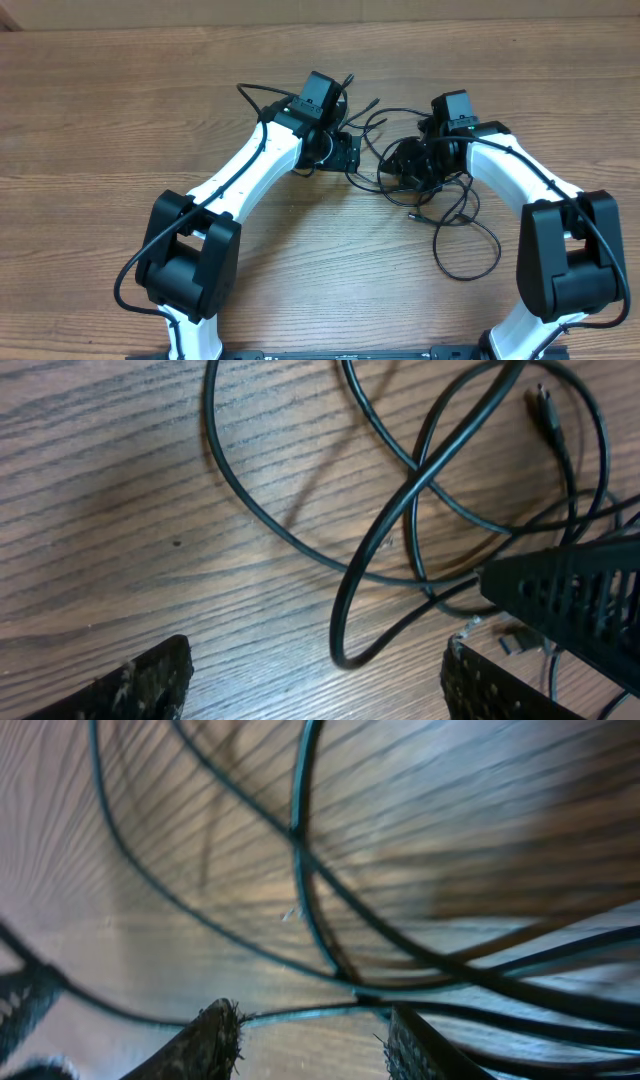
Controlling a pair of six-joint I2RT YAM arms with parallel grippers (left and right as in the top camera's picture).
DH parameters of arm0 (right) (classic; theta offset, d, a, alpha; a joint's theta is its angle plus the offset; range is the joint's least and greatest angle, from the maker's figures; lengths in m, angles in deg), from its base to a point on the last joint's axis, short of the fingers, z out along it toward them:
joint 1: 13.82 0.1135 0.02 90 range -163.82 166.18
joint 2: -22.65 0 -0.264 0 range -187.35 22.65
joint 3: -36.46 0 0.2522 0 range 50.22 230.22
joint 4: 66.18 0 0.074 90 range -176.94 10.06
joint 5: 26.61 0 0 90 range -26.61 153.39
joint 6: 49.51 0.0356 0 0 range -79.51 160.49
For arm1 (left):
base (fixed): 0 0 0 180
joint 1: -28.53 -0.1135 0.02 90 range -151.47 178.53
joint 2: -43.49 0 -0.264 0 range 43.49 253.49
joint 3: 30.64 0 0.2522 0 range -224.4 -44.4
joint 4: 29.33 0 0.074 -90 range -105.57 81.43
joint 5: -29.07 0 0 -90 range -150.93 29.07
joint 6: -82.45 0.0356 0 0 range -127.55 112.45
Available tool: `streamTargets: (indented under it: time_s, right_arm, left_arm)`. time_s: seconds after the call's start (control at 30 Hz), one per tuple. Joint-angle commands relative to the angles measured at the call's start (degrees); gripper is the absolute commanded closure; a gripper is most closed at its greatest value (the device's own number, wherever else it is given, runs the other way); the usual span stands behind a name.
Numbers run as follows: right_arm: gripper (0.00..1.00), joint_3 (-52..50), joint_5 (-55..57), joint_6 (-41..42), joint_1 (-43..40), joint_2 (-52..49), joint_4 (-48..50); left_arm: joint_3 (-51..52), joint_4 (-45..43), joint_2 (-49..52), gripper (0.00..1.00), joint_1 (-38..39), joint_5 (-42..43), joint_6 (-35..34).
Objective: Untangle cables
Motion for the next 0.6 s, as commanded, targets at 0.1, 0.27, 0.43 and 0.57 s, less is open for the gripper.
streamTargets:
  time_s: [0.1,0.27,0.43,0.57]
  right_arm:
    - [0.53,-1.20,7.52,6.03,0.17,0.42,1.33]
    - [0.51,-3.72,8.57,7.54,0.17,0.42,4.72]
    - [0.48,-5.44,9.25,9.25,0.17,0.37,7.78]
    - [0.46,-6.38,13.00,9.20,0.17,0.37,8.39]
  left_arm:
    - [0.63,-0.59,0.52,0.21,1.07,-0.72,-1.66]
    - [0.63,-1.20,0.52,0.23,1.99,-0.79,-1.66]
    - [0.70,-1.40,0.52,0.23,2.75,-1.18,-1.64]
    - [1.60,-2.19,0.52,0.19,3.15,-1.36,-1.64]
